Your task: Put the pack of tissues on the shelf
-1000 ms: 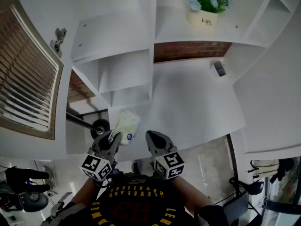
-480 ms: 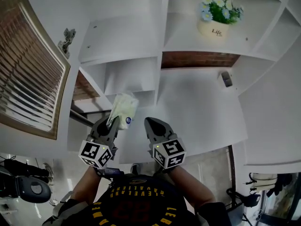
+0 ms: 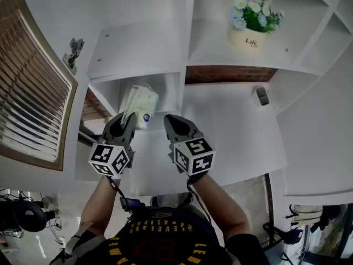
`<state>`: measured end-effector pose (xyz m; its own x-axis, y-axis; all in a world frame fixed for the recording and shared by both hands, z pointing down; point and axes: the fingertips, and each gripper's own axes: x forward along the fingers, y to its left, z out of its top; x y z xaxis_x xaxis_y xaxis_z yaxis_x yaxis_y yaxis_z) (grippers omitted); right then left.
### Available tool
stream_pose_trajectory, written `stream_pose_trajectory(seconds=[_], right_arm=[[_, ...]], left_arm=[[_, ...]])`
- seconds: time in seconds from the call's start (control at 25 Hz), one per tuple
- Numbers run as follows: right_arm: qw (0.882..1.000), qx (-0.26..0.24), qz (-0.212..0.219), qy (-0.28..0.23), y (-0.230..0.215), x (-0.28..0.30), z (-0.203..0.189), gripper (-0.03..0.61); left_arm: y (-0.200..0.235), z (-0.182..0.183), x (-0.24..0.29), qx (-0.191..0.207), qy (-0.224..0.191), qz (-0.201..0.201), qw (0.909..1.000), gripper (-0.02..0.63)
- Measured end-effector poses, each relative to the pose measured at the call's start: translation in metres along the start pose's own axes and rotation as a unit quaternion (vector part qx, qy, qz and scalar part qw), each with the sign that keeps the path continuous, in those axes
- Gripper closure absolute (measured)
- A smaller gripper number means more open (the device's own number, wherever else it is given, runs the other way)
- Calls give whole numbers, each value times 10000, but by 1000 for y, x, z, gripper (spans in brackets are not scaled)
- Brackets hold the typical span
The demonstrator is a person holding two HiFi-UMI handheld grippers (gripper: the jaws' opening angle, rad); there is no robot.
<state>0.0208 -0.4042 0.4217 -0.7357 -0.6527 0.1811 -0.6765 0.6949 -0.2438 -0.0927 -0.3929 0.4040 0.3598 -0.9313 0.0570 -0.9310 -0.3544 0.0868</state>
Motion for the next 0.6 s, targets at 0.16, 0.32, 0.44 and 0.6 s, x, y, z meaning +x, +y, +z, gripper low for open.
stream_pose_trajectory(seconds=[0.16,0.32,0.44,0.6], right_arm=[[9999,92,-47,-39,-10,17,13,581],[9999,122,-83,-52,-17,32,21,581],[9999,90,-83,-3,-20,44,24,581],[9999,34,-74,121,-21,56,19,581]], left_arm=[[20,0,26,-299,68,167,9994,554],[38,3,48,-516,76,370,9980,554],[45,1,64,-447,160,471,9978,554],[54,-14,87,-221,415,602,9971,554]])
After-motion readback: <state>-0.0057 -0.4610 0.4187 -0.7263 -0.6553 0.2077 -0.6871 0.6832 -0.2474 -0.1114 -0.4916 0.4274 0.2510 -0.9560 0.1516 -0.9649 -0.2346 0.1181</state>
